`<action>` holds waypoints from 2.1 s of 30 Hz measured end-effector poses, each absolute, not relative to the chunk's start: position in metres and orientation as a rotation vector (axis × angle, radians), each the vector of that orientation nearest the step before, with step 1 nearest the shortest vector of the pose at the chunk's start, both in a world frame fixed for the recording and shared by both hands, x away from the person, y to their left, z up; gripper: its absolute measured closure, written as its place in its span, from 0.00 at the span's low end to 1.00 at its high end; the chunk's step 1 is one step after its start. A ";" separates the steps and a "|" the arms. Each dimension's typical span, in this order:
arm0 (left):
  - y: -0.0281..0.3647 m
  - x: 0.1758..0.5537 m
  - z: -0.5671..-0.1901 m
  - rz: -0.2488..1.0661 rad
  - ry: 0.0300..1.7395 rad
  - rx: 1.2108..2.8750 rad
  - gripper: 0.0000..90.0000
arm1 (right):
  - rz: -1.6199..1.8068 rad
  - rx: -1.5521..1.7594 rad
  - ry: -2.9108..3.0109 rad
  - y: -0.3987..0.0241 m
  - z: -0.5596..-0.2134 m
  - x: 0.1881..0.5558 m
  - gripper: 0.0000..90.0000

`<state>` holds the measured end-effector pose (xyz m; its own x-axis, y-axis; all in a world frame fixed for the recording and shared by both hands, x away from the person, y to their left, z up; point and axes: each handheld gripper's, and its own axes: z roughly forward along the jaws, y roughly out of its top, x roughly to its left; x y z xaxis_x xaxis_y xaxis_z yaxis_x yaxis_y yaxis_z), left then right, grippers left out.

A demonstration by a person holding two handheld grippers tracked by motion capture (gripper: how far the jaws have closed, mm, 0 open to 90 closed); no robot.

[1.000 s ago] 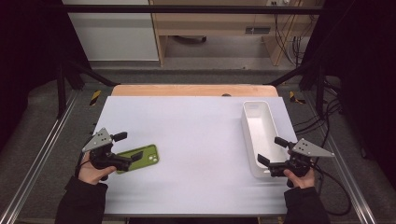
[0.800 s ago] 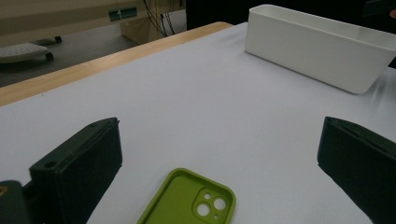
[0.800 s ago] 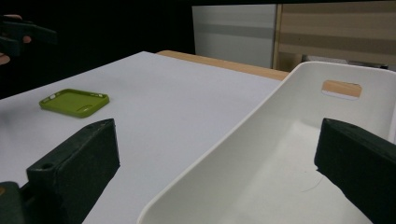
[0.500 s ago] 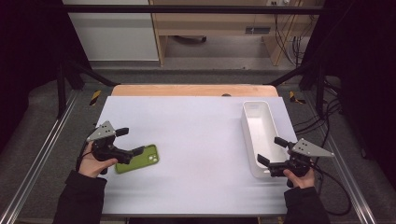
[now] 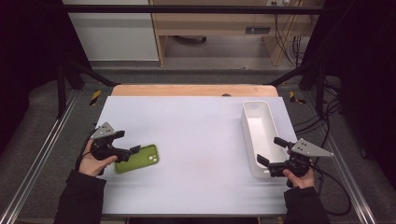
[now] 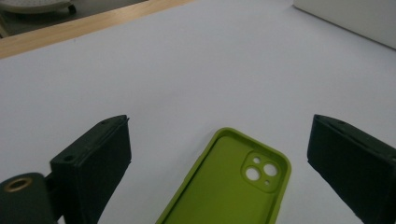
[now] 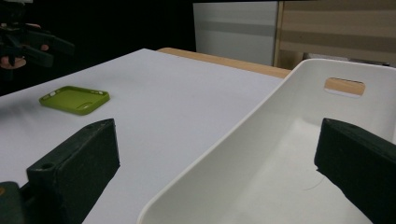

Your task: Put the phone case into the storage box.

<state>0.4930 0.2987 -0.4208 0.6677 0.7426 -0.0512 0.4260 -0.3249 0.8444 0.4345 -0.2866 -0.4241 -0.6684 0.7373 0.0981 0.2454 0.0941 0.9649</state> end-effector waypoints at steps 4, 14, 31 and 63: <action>0.304 0.493 -0.424 0.473 0.968 1.970 0.16 | 1.601 0.961 1.966 -0.286 -0.424 0.435 0.00; 0.314 0.491 -0.435 0.550 1.097 2.000 0.47 | 1.599 0.962 1.968 -0.286 -0.424 0.435 0.00; 0.323 0.493 -0.447 0.584 1.223 2.017 0.85 | 1.598 0.963 1.973 -0.286 -0.425 0.435 0.00; 0.326 0.500 -0.464 0.501 1.311 2.135 1.00 | 1.593 0.961 1.980 -0.285 -0.425 0.435 0.00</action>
<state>0.5004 0.3259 -0.4638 0.4469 0.8944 0.0161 0.6774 -0.3501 0.6469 0.4347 -0.2846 -0.4252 -0.6722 0.7341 0.0959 0.2511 0.1042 0.9623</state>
